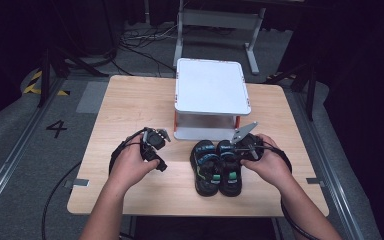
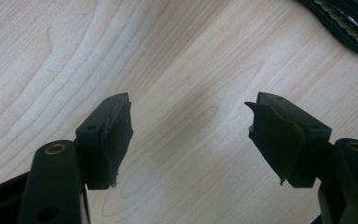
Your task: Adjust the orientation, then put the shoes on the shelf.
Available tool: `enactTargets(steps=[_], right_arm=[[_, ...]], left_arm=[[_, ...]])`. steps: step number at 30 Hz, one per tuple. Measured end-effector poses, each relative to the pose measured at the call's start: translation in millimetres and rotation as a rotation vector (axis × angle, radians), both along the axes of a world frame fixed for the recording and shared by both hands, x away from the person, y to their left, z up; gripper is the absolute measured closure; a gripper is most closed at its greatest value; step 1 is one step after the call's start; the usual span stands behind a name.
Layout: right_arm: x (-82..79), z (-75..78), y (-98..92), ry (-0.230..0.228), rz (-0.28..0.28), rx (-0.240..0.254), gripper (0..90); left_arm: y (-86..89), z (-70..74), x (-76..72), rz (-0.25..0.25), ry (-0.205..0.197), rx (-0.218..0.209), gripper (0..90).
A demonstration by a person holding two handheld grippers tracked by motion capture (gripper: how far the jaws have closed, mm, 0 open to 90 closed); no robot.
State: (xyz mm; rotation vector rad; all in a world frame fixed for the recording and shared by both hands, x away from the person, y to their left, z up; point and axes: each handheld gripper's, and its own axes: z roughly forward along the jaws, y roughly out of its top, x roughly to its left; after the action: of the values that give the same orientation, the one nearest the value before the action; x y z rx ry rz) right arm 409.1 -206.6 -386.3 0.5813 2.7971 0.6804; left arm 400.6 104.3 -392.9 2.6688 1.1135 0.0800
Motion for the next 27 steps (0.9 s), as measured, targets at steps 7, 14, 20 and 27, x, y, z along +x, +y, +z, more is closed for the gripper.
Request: enactTargets(steps=[7, 14, 20, 27], right_arm=[[-1.0, -10.2, -9.0, 0.002, -0.003, -0.008, 70.8], [-8.3, 3.6, -14.4, -0.002, -0.029, 0.064, 51.6], [-22.9, 29.7, -20.5, 0.001, -0.088, 0.142, 50.2], [-41.0, 37.4, -19.7, 0.091, -0.153, 0.223, 53.0]], left_arm=[[0.3, -0.6, -0.3, 0.002, 0.001, -0.002, 29.6], [1.5, 0.2, -1.0, 0.009, 0.001, 0.000, 29.6], [0.3, 2.9, -0.4, -0.001, -0.005, 0.001, 29.4], [-3.2, 0.9, -0.7, -0.006, 0.004, 0.007, 29.4]])
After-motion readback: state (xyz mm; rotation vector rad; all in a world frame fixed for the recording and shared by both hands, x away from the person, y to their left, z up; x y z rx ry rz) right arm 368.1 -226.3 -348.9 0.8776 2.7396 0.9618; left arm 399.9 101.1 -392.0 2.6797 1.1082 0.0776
